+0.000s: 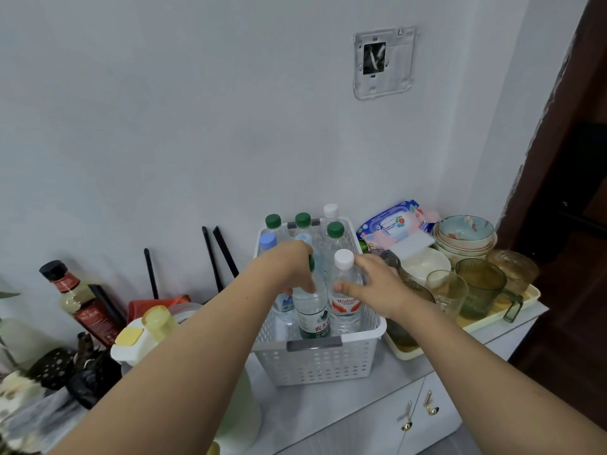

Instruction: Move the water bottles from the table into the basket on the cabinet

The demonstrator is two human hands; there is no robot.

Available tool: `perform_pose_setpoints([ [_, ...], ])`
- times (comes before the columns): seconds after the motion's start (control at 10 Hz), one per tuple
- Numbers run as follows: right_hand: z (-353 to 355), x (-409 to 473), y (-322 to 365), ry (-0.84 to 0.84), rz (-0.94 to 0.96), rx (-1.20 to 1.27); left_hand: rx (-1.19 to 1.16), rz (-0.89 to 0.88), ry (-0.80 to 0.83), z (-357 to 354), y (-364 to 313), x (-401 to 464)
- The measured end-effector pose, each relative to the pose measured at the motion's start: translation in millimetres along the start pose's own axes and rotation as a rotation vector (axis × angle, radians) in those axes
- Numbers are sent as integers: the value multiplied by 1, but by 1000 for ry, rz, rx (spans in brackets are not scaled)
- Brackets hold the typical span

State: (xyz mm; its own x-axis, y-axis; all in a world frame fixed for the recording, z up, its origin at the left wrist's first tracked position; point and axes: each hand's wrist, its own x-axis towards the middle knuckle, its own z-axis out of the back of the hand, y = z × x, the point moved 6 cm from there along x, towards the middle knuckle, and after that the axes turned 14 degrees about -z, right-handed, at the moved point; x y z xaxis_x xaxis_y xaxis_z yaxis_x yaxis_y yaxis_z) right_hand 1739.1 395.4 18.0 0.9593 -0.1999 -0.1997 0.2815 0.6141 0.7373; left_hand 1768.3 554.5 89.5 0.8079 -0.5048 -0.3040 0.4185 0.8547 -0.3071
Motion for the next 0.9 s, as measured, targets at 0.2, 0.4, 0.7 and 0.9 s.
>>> perform_pose_setpoints([
  [0.2,1,-5,10,21,-29,-117,-10,31,42,-4,1,-3],
  [0.4,5,-18,20,48,3,2,5,37,22,-3,-2,-11],
  [0.7,24,-44,38,22,49,57,104,-15,-40,-2,-7,-27],
  [0.9,33,-60,54,-60,138,17,185,-55,-185,17,-7,-38],
])
